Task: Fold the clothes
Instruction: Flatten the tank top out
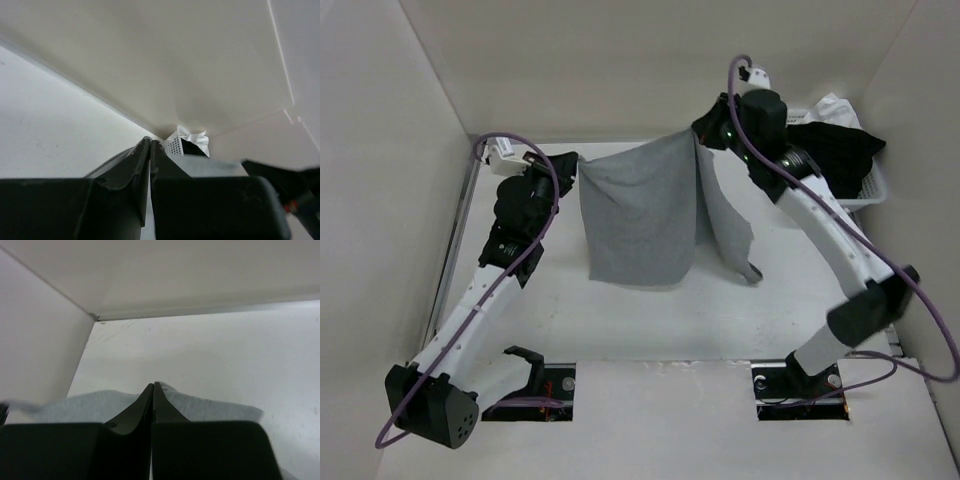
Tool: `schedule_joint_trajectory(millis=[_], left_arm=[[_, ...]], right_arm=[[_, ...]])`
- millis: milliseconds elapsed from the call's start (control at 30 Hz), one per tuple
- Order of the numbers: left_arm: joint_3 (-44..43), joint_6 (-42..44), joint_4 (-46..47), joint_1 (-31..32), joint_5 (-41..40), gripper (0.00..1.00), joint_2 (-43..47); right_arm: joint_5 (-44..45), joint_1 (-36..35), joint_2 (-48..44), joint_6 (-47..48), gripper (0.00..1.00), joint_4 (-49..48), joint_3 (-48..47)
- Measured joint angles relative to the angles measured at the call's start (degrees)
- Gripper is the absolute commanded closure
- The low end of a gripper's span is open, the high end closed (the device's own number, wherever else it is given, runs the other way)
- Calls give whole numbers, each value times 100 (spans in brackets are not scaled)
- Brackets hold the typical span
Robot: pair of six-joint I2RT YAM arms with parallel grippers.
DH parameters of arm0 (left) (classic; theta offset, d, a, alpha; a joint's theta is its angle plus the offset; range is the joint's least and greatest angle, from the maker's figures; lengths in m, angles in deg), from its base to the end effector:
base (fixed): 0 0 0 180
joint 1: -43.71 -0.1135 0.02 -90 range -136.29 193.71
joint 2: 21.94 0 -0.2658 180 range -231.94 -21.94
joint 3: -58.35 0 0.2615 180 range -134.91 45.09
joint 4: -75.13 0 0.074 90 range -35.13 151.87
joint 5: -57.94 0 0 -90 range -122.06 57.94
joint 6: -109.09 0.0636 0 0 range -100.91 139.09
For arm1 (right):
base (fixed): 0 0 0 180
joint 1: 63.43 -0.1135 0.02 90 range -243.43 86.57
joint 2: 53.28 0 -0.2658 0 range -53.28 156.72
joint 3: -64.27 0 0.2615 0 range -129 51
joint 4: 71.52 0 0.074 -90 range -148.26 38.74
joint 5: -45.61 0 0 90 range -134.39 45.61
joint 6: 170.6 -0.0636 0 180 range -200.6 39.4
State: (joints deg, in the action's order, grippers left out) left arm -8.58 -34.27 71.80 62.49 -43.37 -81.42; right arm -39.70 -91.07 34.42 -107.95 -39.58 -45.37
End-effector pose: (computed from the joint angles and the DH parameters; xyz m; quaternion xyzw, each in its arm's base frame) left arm 0.2694 -0.0784 0.3862 -0.2704 0.6258 -0.3747 0.6284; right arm 0.3454 0.1750 0.4529 0.0244 0.7655 0.2687 0.5842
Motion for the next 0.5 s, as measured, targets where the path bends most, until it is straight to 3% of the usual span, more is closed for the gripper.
schedule_joint_trajectory(millis=[133, 267, 367, 500], left_arm=[[-35, 90, -98, -28, -22, 100, 332], [-258, 291, -85, 254, -203, 100, 1003], [-348, 466, 170, 883, -348, 99, 1311], [48, 660, 697, 2061, -807, 94, 1316]], right_arm=[[-317, 116, 1443, 31, 100, 131, -1611], [-522, 52, 1600, 76, 100, 144, -2251], [-634, 13, 1174, 116, 99, -199, -1912], [-850, 39, 184, 122, 96, -1078, -149]])
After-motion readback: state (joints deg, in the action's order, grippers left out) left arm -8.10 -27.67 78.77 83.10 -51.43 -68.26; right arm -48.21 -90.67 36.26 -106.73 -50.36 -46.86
